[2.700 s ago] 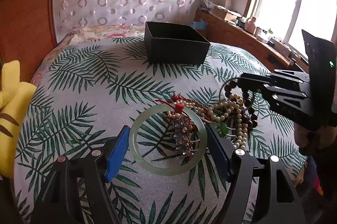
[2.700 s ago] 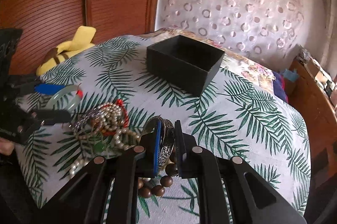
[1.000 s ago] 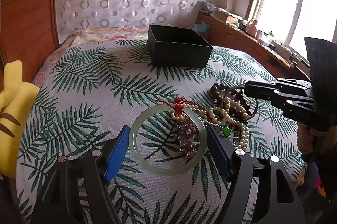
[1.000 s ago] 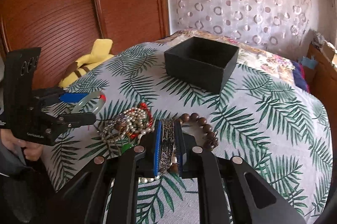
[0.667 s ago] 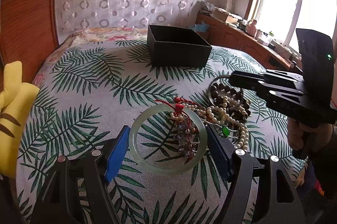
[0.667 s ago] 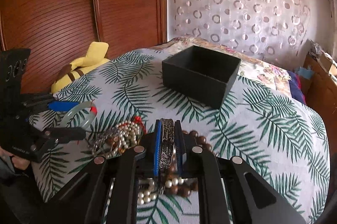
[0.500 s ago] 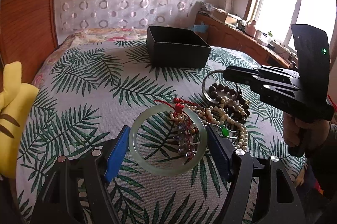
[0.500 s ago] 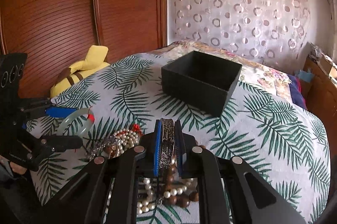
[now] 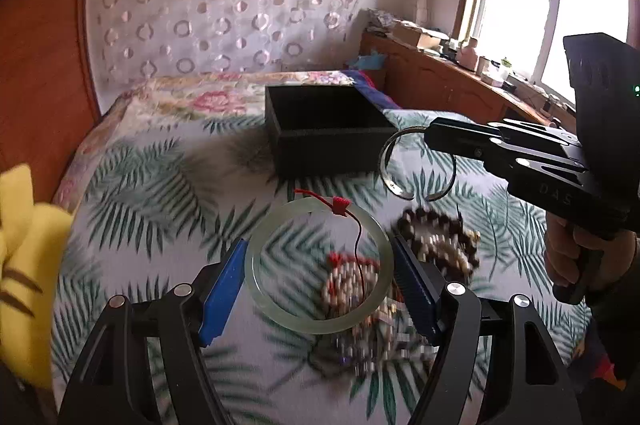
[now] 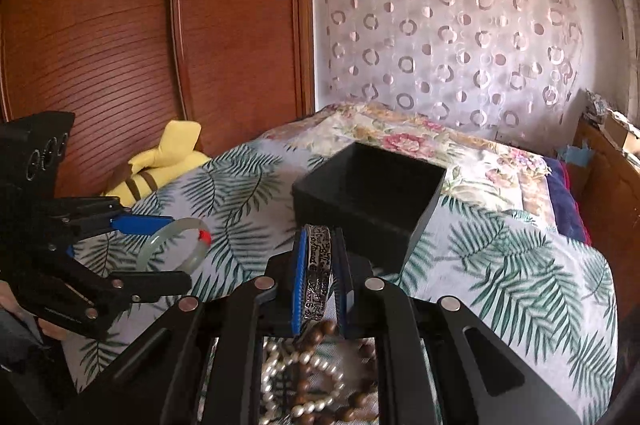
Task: Organize jewelry
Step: 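Lift the jade bangle with the left tool while the right tool lifts the silver bangle toward the box, then lower both bangles into the black box and open both tools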
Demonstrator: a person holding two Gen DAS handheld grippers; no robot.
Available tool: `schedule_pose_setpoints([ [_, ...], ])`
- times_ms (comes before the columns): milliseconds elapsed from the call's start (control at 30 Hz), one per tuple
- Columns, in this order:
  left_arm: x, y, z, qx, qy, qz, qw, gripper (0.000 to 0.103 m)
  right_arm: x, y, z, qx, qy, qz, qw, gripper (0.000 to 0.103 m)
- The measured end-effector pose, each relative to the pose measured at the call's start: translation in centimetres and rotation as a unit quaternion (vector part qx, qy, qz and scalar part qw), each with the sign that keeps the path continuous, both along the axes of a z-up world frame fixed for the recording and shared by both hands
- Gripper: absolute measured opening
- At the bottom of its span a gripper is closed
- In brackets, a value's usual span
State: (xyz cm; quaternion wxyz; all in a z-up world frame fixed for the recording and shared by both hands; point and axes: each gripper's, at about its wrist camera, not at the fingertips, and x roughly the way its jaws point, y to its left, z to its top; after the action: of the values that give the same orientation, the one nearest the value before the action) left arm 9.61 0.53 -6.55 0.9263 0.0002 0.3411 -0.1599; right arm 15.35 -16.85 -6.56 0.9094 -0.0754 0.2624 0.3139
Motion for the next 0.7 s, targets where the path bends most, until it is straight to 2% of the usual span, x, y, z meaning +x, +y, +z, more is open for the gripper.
schedule_pose_setpoints([
  [400,6.3,-1.3,2.4,0.005,-0.018,0.000,0.9998,0.069,7.5,-1.3,2.5,0.025,-0.014,-0.025,0.999,0.014],
  [700,11.6,-2.1,2.8,0.020,-0.010,0.005,0.9997,0.069,12.0,-0.5,-0.7,0.017,0.041,-0.024,0.999,0.014],
])
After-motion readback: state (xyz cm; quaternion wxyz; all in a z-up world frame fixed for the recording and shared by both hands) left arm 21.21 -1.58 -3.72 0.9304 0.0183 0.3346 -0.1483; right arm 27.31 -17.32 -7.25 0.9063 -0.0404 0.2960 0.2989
